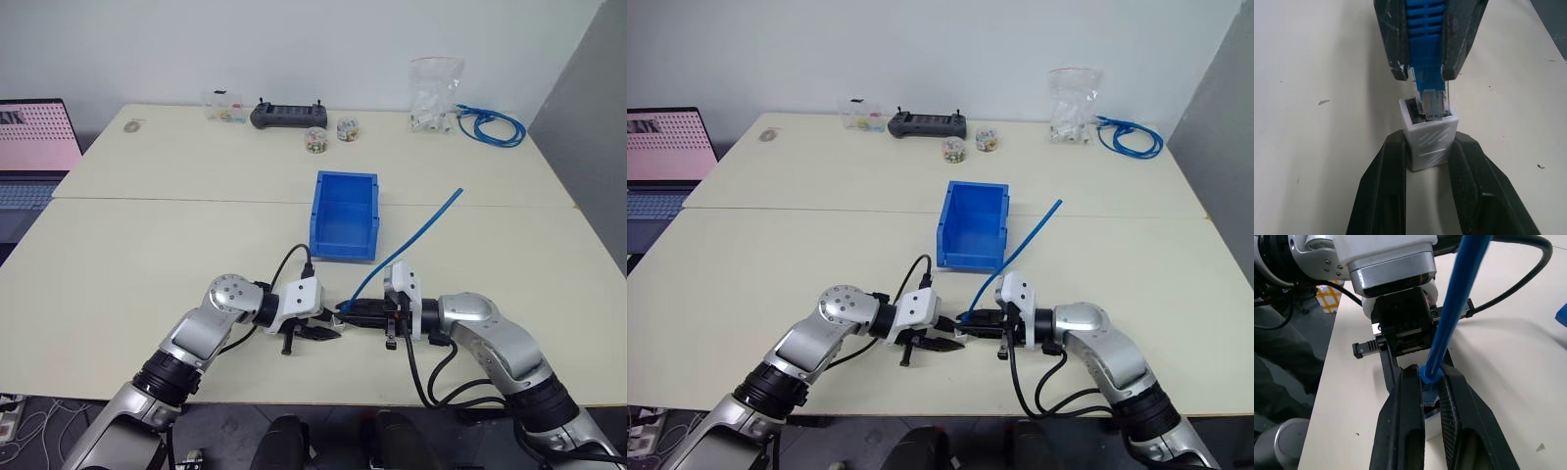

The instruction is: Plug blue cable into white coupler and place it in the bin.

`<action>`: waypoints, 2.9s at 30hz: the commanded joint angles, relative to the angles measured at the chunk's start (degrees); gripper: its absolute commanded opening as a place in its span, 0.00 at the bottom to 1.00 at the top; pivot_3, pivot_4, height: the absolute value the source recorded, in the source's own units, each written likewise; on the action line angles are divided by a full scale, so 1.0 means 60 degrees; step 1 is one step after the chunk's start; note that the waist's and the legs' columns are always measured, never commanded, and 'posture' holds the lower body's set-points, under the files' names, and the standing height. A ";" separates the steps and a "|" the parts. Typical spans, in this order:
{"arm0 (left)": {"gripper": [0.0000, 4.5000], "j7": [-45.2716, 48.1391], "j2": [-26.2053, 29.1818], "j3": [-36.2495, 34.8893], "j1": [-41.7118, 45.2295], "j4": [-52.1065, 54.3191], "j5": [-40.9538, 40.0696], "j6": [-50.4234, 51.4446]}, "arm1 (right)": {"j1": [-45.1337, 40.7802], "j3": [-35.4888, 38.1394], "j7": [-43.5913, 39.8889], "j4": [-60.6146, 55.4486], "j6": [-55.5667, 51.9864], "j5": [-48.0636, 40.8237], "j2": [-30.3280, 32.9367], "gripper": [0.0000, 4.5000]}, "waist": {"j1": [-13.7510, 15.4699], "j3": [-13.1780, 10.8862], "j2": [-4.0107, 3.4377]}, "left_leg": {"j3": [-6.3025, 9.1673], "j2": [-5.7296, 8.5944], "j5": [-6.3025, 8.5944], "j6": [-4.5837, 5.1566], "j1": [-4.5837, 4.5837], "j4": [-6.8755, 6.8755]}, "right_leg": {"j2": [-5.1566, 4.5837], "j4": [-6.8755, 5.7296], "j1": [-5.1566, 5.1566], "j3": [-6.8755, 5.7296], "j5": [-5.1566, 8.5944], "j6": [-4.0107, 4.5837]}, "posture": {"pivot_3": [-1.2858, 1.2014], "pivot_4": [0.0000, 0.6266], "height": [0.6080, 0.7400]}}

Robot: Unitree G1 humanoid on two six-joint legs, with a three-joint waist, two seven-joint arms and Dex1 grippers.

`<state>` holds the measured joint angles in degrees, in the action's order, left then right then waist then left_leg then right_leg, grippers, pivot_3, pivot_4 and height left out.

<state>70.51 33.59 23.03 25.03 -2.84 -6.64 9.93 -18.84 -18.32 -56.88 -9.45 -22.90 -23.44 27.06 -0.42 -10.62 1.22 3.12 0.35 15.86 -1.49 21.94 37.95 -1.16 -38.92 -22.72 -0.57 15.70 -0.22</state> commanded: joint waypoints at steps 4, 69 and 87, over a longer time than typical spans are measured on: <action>0.20 0.0007 0.0029 -0.0042 -0.0128 -0.0150 0.0113 -0.0173 | -0.0284 -0.0075 -0.0454 0.0380 0.0503 0.0363 -0.0074 0.03 | -0.0001 0.0000 0.0000 | -0.0001 0.0000 0.0000 0.0000 -0.0003 0.0000 | 0.0000 -0.0002 0.0001 0.0001 -0.0012 0.0021 | 0.52 0.24 1.00; 0.73 -0.1060 0.0459 -0.2043 -0.1147 0.1730 -0.1003 0.0709 | -0.1017 0.1041 -0.0315 -0.1338 -0.1612 -0.0285 -0.0515 0.03 | -0.0092 0.0057 -0.0025 | 0.0017 -0.0008 0.0002 0.0003 -0.0038 -0.0004 | 0.0000 -0.0007 0.0034 -0.0005 -0.0013 0.0027 | 0.52 0.24 1.00; 1.00 -0.4285 0.0388 -0.3979 0.0053 0.3452 -0.1597 0.3454 | -0.7642 0.3128 0.2913 0.7614 -0.1623 0.0314 -0.2220 0.27 | -0.0238 0.0017 -0.0021 | -0.0034 -0.0003 -0.0001 -0.0001 0.0008 -0.0010 | -0.0003 -0.0032 -0.0046 0.0025 -0.0022 0.0037 | 0.52 0.24 1.00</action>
<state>45.42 35.77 -1.27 24.46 18.21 -16.79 31.90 -60.85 0.79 -38.24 29.60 -35.67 -23.50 13.87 -1.85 -10.51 1.09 2.90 0.32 15.85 -1.50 22.06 37.86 -1.18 -39.11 -23.09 -0.42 15.57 0.01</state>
